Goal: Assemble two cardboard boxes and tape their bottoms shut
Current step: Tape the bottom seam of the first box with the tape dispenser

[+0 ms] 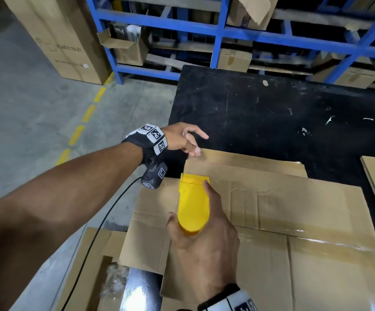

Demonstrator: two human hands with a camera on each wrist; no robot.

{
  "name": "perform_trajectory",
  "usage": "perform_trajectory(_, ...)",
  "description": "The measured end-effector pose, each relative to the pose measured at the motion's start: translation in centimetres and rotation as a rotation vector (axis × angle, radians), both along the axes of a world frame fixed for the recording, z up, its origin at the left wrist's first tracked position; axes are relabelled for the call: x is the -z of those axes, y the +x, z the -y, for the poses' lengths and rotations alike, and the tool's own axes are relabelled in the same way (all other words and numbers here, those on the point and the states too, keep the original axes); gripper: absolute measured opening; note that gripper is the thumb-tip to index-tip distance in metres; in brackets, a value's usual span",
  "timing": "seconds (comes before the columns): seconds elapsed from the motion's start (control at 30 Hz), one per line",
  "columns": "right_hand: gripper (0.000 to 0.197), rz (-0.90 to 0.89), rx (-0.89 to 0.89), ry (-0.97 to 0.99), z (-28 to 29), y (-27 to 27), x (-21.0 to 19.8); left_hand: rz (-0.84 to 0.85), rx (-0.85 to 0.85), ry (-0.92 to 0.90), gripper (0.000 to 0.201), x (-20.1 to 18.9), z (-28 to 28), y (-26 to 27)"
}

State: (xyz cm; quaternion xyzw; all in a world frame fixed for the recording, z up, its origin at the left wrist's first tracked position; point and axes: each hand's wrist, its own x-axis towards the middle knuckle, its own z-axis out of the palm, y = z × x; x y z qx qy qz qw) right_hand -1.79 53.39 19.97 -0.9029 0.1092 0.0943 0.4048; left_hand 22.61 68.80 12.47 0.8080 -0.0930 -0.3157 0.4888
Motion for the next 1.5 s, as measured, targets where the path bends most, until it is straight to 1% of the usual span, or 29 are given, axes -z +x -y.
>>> perform_trajectory(0.27, 0.09, 0.003, -0.013, -0.015, -0.3, -0.2, 0.4, -0.028, -0.002, -0.017, 0.05, 1.3, -0.2, -0.2)
perform_trajectory(0.37, 0.09, -0.005, -0.021, -0.031, -0.4, -0.2, 0.8, -0.07, 0.015, 0.028, 0.049, 2.0, -0.2, -0.4)
perform_trajectory(0.47, 0.091, -0.016, -0.026, -0.043, -0.4, -0.4, 1.2, -0.086, 0.021, 0.076, 0.044, 3.2, 0.1, -0.9)
perform_trajectory(0.5, 0.091, -0.014, -0.024, -0.042, -0.4, -0.5, 1.4, -0.075, 0.023, 0.108, 0.045, 3.6, 0.1, -1.0)
perform_trajectory(0.57, 0.092, -0.022, -0.016, -0.038, -0.5, -0.7, 1.8, -0.057, 0.033, 0.193, 0.053, 4.3, -0.2, -1.2)
perform_trajectory(0.6, 0.092, -0.028, -0.013, -0.037, -0.6, -0.8, 1.9, -0.055, 0.02, 0.214, 0.058, 4.5, -0.6, -1.4)
perform_trajectory(0.63, 0.092, -0.028, -0.009, -0.037, -0.6, -1.0, 2.0, -0.062, -0.018, 0.212, 0.058, 4.7, -0.9, -1.8)
perform_trajectory(0.67, 0.091, -0.021, -0.004, -0.034, -0.6, -1.2, 2.1, -0.07, -0.079, 0.173, 0.05, 5.0, -1.3, -2.3)
perform_trajectory(0.73, 0.089, 0.005, 0.011, -0.024, -0.5, -1.4, 2.1, -0.089, -0.24, 0.061, 0.026, 5.1, -1.8, -4.1)
perform_trajectory(0.77, 0.088, 0.018, 0.011, -0.023, -0.4, -1.5, 2.2, -0.096, -0.32, 0.016, 0.02, 5.1, -2.1, -5.4)
perform_trajectory(0.8, 0.088, 0.023, 0.005, -0.026, -0.3, -1.5, 2.3, -0.111, -0.391, -0.03, 0.018, 4.9, -2.2, -7.2)
perform_trajectory(0.87, 0.087, 0.026, -0.007, -0.031, -0.3, -1.6, 2.4, -0.174, -0.461, -0.06, 0.02, 4.4, -2.5, -11.4)
perform_trajectory(0.97, 0.087, 0.038, -0.012, -0.027, -0.2, -1.4, 2.6, -0.36, -0.469, -0.068, 0.028, 3.9, -2.2, -18.7)
perform_trajectory(1.03, 0.086, 0.042, -0.025, -0.017, 0.0, -1.3, 2.6, -0.427, -0.449, -0.09, 0.035, 3.4, -1.2, -22.7)
perform_trajectory(1.1, 0.084, 0.046, -0.041, -0.017, 0.5, -1.4, 2.5, -0.415, -0.502, -0.123, 0.036, 3.2, -0.3, -25.0)
perform_trajectory(1.2, 0.082, 0.046, -0.052, -0.011, 1.9, -1.8, 2.4, -0.414, -0.554, -0.195, 0.036, 3.0, 1.3, -26.5)
perform_trajectory(1.4, 0.084, 0.073, -0.112, -0.024, 6.5, -4.9, 1.9, -0.43, -0.507, -0.25, 0.032, 3.5, 5.3, -29.8)
perform_trajectory(1.47, 0.084, 0.086, -0.108, -0.02, 7.7, -6.0, 2.1, -0.371, -0.477, -0.203, 0.027, 3.6, 6.3, -30.7)
perform_trajectory(1.5, 0.084, 0.078, -0.101, -0.024, 8.1, -6.5, 2.2, -0.282, -0.481, -0.145, 0.023, 3.7, 6.5, -30.7)
